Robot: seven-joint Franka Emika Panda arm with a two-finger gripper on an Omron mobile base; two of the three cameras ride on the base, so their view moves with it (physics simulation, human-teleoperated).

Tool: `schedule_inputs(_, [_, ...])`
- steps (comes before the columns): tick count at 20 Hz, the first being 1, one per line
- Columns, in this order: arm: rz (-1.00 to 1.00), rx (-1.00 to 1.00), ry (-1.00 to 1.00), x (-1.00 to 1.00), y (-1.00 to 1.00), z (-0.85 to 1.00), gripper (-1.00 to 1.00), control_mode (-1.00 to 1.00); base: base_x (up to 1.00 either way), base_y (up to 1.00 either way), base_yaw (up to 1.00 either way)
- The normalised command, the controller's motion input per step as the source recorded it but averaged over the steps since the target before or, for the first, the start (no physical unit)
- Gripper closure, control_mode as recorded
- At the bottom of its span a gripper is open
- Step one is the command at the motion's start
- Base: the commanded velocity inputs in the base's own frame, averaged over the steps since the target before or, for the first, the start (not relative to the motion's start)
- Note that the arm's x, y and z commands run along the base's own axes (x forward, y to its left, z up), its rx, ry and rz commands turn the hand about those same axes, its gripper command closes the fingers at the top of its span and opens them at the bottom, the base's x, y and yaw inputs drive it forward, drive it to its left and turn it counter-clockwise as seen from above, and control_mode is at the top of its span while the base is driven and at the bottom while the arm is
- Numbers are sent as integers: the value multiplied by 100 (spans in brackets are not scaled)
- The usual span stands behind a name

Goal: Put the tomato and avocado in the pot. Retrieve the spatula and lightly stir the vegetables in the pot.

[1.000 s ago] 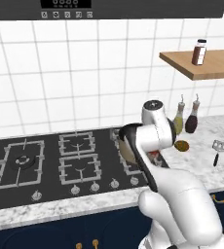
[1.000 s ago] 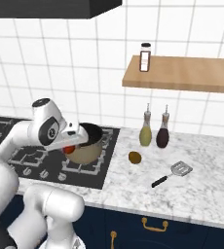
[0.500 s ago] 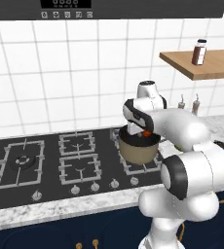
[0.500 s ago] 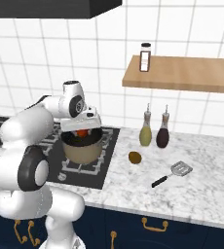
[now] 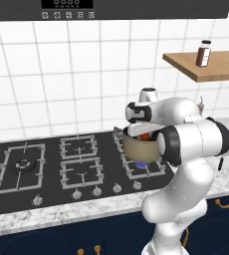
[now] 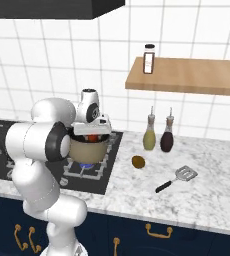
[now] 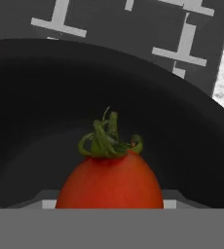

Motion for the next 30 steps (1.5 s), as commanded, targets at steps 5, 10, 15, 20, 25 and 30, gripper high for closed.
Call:
schedule_inputs(5, [4, 0, -4, -37, 31, -33, 100, -100, 0, 0, 0])
schedule_inputs(10, [2, 0, -1, -41, 39, -34, -100, -100, 0, 0, 0])
schedule_inputs(15, [0, 2, -5, -19, 0, -20, -100, -100, 0, 0, 0])
schedule_inputs(20, [0, 4, -21, -39, 1, 7, -100, -100, 0, 0, 0])
schedule_inputs(25, [-13, 0, -5, -90, -6, 97, -100, -100, 0, 0, 0])
schedule_inputs(30, [-17, 2, -2, -100, -48, 9, -100, -100, 0, 0, 0])
